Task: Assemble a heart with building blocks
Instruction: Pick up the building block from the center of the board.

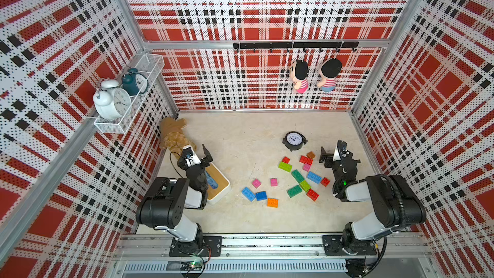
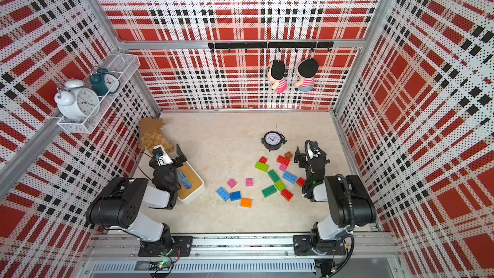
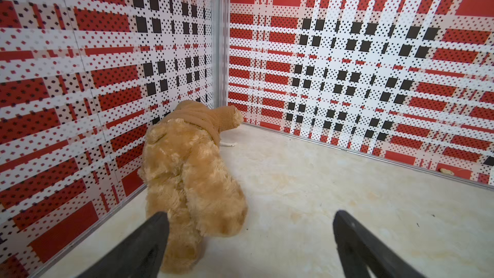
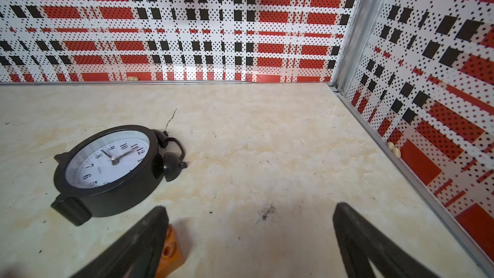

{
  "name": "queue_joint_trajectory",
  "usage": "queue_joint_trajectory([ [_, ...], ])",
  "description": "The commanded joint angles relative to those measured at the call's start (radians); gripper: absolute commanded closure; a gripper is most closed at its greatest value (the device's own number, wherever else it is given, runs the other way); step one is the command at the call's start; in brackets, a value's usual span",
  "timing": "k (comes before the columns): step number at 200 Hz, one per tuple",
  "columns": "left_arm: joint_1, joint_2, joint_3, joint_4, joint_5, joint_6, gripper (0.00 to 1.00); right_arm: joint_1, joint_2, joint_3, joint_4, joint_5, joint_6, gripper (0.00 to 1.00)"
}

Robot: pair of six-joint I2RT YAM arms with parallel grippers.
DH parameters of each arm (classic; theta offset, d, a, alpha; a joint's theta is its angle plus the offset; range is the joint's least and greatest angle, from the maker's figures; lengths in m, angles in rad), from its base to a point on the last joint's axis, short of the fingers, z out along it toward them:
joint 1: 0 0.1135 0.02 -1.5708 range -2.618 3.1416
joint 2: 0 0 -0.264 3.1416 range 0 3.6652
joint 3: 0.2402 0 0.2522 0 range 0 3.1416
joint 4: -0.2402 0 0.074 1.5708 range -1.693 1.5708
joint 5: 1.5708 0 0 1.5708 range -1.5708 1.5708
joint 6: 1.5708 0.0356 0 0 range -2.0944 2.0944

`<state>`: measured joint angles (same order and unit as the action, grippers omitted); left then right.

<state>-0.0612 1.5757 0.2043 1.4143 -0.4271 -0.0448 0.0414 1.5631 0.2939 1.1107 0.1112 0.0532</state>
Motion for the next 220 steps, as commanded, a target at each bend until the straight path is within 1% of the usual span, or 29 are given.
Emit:
queue_joint_trajectory([
  [1,0.003,0.004,-0.008,0.021,0.002,-0.005,0.02,-0.006,0.005,0.006,0.022,-0.016,-0.003,0.00],
  [8,0.003,0.006,-0.007,0.022,0.001,-0.005,0.02,-0.007,-0.011,0.010,-0.016,-0.017,0.003,0.00],
  [21,0.002,0.005,-0.008,0.023,0.001,-0.004,0.02,-0.006,0.013,0.000,0.052,-0.022,-0.004,0.00],
  [34,0.001,0.005,-0.008,0.023,0.001,-0.005,0.02,-0.006,-0.005,0.008,-0.003,-0.019,0.002,0.00],
  [46,0.001,0.006,-0.007,0.022,0.001,-0.004,0.02,-0.007,0.010,0.000,0.048,-0.021,-0.004,0.00],
  [56,0.001,0.006,-0.008,0.023,0.000,-0.005,0.02,-0.006,-0.001,0.005,0.013,-0.020,0.000,0.00],
  [68,0.001,0.005,-0.008,0.023,0.001,-0.005,0.02,-0.006,0.009,0.002,0.039,-0.022,-0.004,0.00],
  [77,0.001,0.006,-0.008,0.022,0.001,-0.004,0.02,-0.007,0.003,0.005,0.019,-0.021,-0.003,0.00],
  [136,0.001,0.002,-0.010,0.024,0.001,-0.004,0.02,-0.008,0.005,0.001,0.032,-0.012,0.000,0.00],
  [144,-0.017,-0.009,-0.026,0.051,-0.037,0.009,0.02,-0.005,0.003,-0.006,0.046,-0.003,-0.003,0.00],
  [149,-0.038,-0.028,-0.033,0.052,-0.082,0.022,0.02,0.001,-0.012,-0.012,0.045,-0.002,-0.009,0.00],
  [159,-0.063,-0.068,-0.044,0.049,-0.085,0.057,0.02,0.017,-0.069,-0.016,0.009,0.024,-0.025,0.00],
  [172,-0.120,-0.149,-0.024,-0.029,-0.204,0.093,0.02,0.041,-0.165,0.003,-0.103,0.087,-0.032,0.00],
  [180,-0.139,-0.197,-0.003,-0.096,-0.230,0.108,0.02,0.046,-0.221,0.025,-0.186,0.113,-0.024,0.00],
  [188,-0.152,-0.237,0.021,-0.151,-0.247,0.108,0.02,0.046,-0.281,0.051,-0.267,0.128,0.017,0.00],
  [194,-0.160,-0.261,0.040,-0.192,-0.269,0.090,0.02,0.047,-0.316,0.065,-0.313,0.141,0.052,0.00],
  [204,-0.170,-0.299,0.078,-0.270,-0.324,0.035,0.02,0.046,-0.365,0.083,-0.359,0.129,0.085,0.00],
  [220,-0.171,-0.351,0.158,-0.444,-0.335,-0.079,0.02,0.047,-0.429,0.118,-0.446,0.101,0.136,0.00],
])
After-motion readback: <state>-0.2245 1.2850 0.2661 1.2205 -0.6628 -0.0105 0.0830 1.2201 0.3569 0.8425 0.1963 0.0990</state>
